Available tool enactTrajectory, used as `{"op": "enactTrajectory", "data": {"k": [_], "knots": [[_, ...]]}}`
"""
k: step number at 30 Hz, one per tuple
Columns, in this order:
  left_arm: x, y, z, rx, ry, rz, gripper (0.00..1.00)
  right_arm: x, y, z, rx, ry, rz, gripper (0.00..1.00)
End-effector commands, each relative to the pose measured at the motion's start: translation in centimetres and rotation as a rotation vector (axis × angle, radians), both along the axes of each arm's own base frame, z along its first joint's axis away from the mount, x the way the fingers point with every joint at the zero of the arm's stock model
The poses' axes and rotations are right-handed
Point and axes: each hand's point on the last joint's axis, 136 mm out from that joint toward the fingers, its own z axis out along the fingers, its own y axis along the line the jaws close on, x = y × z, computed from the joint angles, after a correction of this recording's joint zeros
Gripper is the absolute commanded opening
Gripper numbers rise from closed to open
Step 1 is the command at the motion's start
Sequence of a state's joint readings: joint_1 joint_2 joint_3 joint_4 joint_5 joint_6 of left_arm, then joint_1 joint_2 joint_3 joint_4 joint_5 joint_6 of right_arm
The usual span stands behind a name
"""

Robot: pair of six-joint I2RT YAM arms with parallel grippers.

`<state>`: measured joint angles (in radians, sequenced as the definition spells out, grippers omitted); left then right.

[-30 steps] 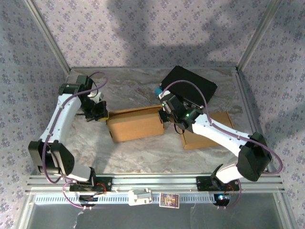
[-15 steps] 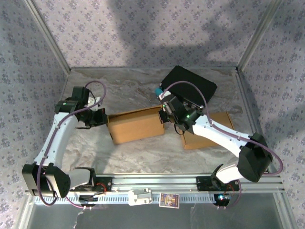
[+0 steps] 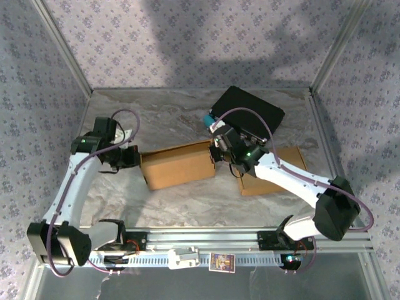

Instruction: Fold the paper box

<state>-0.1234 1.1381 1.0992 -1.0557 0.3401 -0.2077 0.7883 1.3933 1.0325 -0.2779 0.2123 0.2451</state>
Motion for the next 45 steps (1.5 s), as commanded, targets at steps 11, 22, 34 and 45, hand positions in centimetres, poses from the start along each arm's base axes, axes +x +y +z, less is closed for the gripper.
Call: {"op": "enactTrajectory", "data": {"k": [11,22,34,45], "knots": [[-0.8,-1.6,0.4,0.053,-0.118,-0.019,0.00,-3.0,-1.4,-3.6,-0.074,0.128,0.045,0.00],[-1.9,-1.9,-0.1,0.062,-0.216,0.042,0.00,-3.9,-2.4,-2.5,0.019,0.195,0.000,0.09],[-2.5,-2.4,-1.8,0.143,-0.227,0.033,0.00,-5.0,-3.2,-0.4,0.151,0.268,-0.013,0.37],[-2.4,-2.6,-1.9,0.160,-0.215,0.024,0.00,-6.7,-3.7,2.5,0.374,0.365,-0.095,0.52]]}}
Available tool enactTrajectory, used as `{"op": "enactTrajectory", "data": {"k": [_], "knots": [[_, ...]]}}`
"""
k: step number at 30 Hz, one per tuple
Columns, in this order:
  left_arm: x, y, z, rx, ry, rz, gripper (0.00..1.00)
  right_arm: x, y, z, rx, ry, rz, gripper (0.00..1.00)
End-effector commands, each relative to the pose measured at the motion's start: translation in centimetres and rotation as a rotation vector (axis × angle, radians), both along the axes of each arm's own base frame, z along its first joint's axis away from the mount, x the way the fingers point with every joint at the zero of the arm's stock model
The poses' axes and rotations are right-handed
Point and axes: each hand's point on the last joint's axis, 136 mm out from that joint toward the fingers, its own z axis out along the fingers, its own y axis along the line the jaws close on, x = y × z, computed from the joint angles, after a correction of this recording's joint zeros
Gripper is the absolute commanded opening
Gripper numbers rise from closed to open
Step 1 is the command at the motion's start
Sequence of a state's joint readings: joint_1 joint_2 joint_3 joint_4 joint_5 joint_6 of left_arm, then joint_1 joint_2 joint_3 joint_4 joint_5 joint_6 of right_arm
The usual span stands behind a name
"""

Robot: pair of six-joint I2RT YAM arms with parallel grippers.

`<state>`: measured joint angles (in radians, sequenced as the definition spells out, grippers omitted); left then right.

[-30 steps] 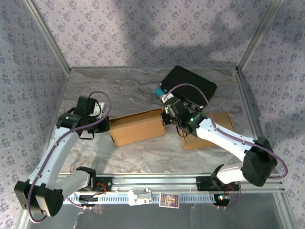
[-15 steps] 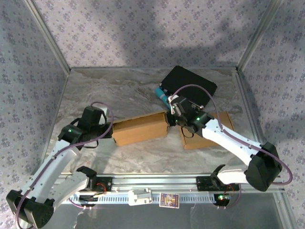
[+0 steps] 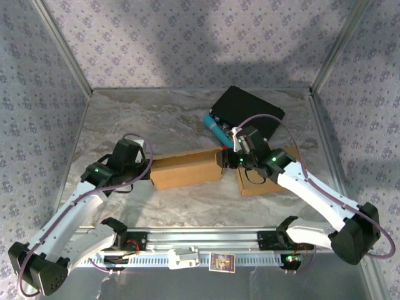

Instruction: Fold the paper box

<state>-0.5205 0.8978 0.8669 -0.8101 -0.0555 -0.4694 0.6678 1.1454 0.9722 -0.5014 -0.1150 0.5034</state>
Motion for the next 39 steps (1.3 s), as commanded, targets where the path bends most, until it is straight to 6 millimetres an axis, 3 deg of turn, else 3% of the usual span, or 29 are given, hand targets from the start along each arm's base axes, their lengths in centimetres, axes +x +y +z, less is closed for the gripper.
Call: {"op": "enactTrajectory", "data": {"k": [1,5,9,15,21,27,33,39], "knots": [[-0.8,0.3,-0.9,0.027,0.050,0.003,0.00,-1.1,-0.4,1.0,0.106,0.093,-0.070,0.53],[-0.9,0.2,-0.8,0.026,0.051,-0.008,0.00,-0.3,-2.0,2.1,0.215,0.212,-0.296,0.63],[-0.8,0.1,-0.7,0.027,0.049,-0.011,0.00,-0.2,-3.5,0.7,0.317,0.473,-0.568,0.71],[-0.8,-0.2,-0.8,0.027,0.057,-0.027,0.00,0.7,-1.9,0.8,0.548,0.656,-0.768,0.75],[-0.7,-0.2,-0.7,0.030,0.054,-0.032,0.00,0.8,-0.2,0.3,0.586,0.736,-0.819,0.95],[-0.7,-0.2,-0.6,0.032,0.054,-0.036,0.00,0.3,0.8,-2.3,0.521,0.788,-0.815,0.92],[-0.7,-0.4,-0.3,0.024,0.051,-0.038,0.00,0.8,0.2,-3.4,0.500,0.772,-0.837,0.79],[-0.7,-0.4,0.2,0.003,0.056,-0.010,0.00,0.0,-0.5,-5.1,0.432,0.778,-0.834,0.69]]}}
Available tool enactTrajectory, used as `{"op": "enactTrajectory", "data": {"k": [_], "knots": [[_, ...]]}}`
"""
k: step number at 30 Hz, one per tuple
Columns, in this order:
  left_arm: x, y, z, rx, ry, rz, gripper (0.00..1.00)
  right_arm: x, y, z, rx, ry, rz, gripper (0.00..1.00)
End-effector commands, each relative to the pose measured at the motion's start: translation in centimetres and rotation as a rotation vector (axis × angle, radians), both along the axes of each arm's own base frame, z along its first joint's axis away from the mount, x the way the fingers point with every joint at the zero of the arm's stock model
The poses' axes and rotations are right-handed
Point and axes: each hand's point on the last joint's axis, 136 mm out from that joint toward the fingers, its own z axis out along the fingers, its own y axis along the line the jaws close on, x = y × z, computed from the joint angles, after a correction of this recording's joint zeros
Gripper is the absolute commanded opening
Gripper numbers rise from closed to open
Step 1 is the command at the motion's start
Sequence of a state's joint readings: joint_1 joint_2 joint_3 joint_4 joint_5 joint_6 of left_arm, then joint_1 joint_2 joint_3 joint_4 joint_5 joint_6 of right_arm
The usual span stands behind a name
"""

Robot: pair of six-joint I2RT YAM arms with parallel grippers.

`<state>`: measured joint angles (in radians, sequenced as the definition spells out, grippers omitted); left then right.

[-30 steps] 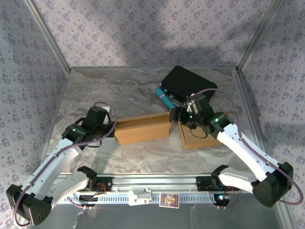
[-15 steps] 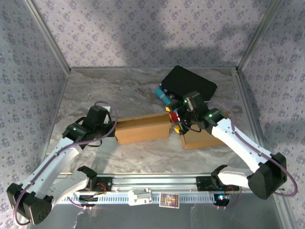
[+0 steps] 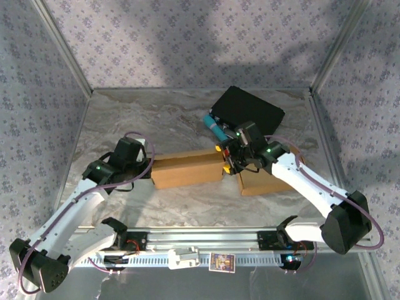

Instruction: Fold the paper box

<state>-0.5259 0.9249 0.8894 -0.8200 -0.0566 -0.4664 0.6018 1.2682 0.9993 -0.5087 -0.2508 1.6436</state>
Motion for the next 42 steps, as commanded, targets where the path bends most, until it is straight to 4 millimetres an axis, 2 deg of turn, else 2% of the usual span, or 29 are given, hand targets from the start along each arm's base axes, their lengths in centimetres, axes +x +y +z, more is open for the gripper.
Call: {"op": "enactTrajectory", "data": {"k": [1,7,13,20,23,28,33,38,42], "knots": [[-0.9,-0.2,0.2,-0.014,0.045,0.003,0.00,-1.1,-1.5,-2.8,-0.081,0.066,0.004,0.68],[-1.3,-0.3,0.7,-0.060,0.063,0.040,0.09,-1.8,-2.2,-4.0,-0.112,0.092,0.019,0.62],[-2.1,-0.6,2.4,-0.167,0.053,0.086,0.26,-2.2,-2.6,-4.8,-0.127,0.115,0.018,0.58],[-3.6,-0.8,3.0,-0.277,0.093,0.132,0.39,-2.2,-2.4,-4.8,-0.125,0.118,0.022,0.55],[-3.9,-0.2,3.3,-0.305,0.090,0.173,0.43,-2.1,-2.4,-4.7,-0.126,0.114,0.024,0.55],[-2.2,1.5,4.6,-0.408,0.075,0.321,0.49,-2.6,-2.5,-4.9,-0.137,0.133,0.038,0.53],[0.6,0.9,4.8,-0.546,0.119,0.370,0.48,-2.7,-2.4,-4.9,-0.138,0.132,0.045,0.52],[2.4,-0.5,3.7,-0.591,0.154,0.334,0.48,-2.5,-2.4,-4.8,-0.135,0.127,0.044,0.51],[1.9,-0.6,1.5,-0.564,0.222,0.338,0.43,-2.6,-2.4,-5.0,-0.134,0.134,0.046,0.51]]}}
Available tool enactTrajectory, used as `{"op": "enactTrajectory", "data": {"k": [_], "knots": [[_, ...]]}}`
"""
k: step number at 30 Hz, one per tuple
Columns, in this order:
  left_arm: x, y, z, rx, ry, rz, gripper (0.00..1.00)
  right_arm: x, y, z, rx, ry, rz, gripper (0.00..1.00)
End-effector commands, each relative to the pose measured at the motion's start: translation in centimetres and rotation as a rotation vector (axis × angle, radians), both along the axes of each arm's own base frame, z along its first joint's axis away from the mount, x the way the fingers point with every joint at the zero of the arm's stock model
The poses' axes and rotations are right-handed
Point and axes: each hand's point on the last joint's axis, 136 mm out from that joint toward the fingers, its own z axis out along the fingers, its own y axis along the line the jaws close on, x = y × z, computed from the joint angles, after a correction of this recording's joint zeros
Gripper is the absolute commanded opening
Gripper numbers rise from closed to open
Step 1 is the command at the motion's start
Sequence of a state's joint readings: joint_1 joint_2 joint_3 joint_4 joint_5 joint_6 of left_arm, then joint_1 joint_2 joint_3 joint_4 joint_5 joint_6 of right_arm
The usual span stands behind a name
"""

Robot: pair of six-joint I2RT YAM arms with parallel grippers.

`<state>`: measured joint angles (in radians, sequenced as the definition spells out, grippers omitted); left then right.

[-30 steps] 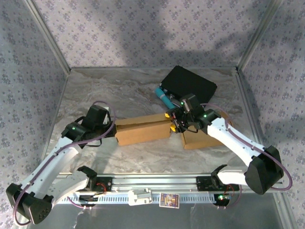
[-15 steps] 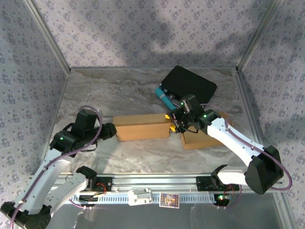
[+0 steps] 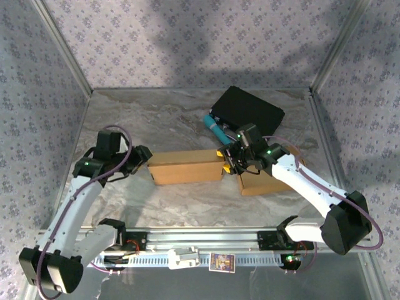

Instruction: Fold the paper box

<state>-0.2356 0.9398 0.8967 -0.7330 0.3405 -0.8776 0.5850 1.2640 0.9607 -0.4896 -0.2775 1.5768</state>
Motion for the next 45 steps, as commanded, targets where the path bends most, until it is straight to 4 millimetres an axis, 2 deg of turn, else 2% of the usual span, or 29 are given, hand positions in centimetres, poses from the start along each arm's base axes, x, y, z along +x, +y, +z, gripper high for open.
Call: {"op": "enactTrajectory", "data": {"k": [1,7,9,16,21,24,27,33,36,42,45], "knots": [[-0.6,-0.5,-1.2,-0.027,0.038,-0.027,0.40,-2.4,-2.0,-4.0,-0.121,0.149,-0.003,0.51],[-2.4,-0.2,-4.7,-0.004,0.118,-0.041,0.27,-2.7,-2.1,-4.4,-0.131,0.170,0.007,0.51],[-2.6,-0.1,-5.2,0.001,0.128,-0.044,0.26,-2.7,-2.1,-4.3,-0.131,0.170,0.011,0.51],[-3.3,-0.1,-5.2,-0.007,0.132,-0.045,0.24,-2.7,-2.0,-3.8,-0.143,0.158,0.054,0.50],[-3.9,0.3,-4.5,0.011,0.120,-0.034,0.24,-3.1,-1.4,-3.7,-0.134,0.140,0.148,0.50],[-3.9,0.3,-4.3,0.025,0.113,-0.036,0.17,-3.4,-0.8,-3.2,-0.118,0.097,0.228,0.50],[-3.8,-0.2,-4.1,0.028,0.090,-0.043,0.14,-3.8,-0.5,-2.5,-0.114,0.042,0.306,0.49],[-5.6,-0.1,-4.5,0.048,0.080,-0.044,0.14,-5.5,-1.1,-2.0,-0.150,-0.048,0.481,0.46],[-7.2,0.0,-5.5,0.032,0.094,-0.033,0.14,-6.9,-1.6,-2.1,-0.184,-0.103,0.583,0.45],[-9.9,-0.2,-8.2,-0.008,0.158,-0.007,0.14,-10.1,-2.9,-4.3,-0.206,-0.110,0.688,0.45],[-10.2,-0.3,-9.0,0.002,0.166,-0.002,0.14,-10.4,-3.1,-5.1,-0.207,-0.115,0.694,0.45]]}}
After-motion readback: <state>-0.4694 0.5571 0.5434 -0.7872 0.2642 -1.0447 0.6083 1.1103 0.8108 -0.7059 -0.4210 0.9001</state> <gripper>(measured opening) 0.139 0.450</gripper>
